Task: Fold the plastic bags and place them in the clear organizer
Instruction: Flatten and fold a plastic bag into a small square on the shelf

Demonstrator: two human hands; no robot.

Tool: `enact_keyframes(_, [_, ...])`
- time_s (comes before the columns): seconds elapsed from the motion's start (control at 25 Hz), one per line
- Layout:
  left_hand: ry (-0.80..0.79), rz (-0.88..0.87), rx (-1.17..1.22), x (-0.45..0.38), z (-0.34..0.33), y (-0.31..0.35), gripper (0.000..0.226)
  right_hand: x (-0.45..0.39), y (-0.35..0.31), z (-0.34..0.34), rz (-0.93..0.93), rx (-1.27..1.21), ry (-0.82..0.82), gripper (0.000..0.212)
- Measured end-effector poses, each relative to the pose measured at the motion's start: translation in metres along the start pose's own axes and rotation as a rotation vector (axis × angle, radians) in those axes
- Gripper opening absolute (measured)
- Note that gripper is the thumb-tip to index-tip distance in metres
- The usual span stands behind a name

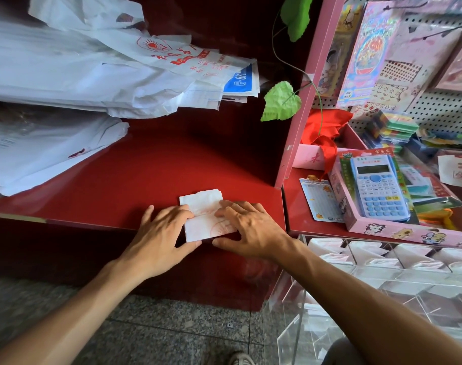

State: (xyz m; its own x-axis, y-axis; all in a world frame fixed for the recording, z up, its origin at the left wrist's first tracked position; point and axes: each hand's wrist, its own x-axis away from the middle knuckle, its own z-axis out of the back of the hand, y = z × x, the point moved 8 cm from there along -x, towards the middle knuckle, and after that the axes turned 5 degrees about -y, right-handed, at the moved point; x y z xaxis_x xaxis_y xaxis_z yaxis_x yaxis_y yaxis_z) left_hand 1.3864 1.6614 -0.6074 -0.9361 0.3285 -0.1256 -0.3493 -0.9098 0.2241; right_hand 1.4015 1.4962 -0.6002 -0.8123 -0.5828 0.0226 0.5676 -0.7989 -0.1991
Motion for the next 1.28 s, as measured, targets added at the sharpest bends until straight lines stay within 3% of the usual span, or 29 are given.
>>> enact_keyframes(0.16, [-0.077,0.06,0.048,-0.001,-0.006,-0.003,0.088,-0.002,0.0,-0.004,-0.008,-0.043,-0.073,0.071])
enact_keyframes(0.28, [-0.117,0.073,0.068,-0.002,-0.011,-0.002,0.091,-0.002,0.0,-0.004,-0.01,-0.051,-0.082,0.074])
enact_keyframes(0.4, [-0.121,0.049,0.084,-0.001,-0.01,-0.001,0.075,-0.002,0.0,0.0,-0.005,-0.064,-0.037,0.067])
enact_keyframes(0.6, [-0.103,0.049,0.229,0.0,-0.004,-0.007,0.024,-0.002,0.01,0.01,-0.03,-0.123,0.087,0.048])
enact_keyframes(0.76, [0.072,0.114,0.424,-0.002,0.014,-0.016,0.044,0.001,0.022,0.018,-0.086,-0.299,0.222,0.039])
enact_keyframes(0.92, [0.172,0.272,0.589,-0.002,0.019,-0.021,0.006,-0.005,0.029,0.018,-0.234,-0.51,0.332,0.025])
enact_keyframes(0.96, [0.186,0.317,0.589,-0.002,0.018,-0.022,0.019,-0.006,0.029,0.019,-0.264,-0.517,0.359,0.025])
enact_keyframes(1.04, [0.195,0.346,0.586,-0.003,0.015,-0.019,0.043,-0.009,0.026,0.023,-0.315,-0.473,0.378,0.031])
enact_keyframes(1.16, [0.24,0.26,0.458,-0.004,0.016,-0.013,0.049,-0.013,0.017,0.025,-0.305,-0.248,0.36,0.04])
enact_keyframes(1.28, [0.067,0.14,0.258,-0.012,0.01,0.001,0.047,-0.019,-0.006,0.008,-0.107,0.043,0.127,0.047])
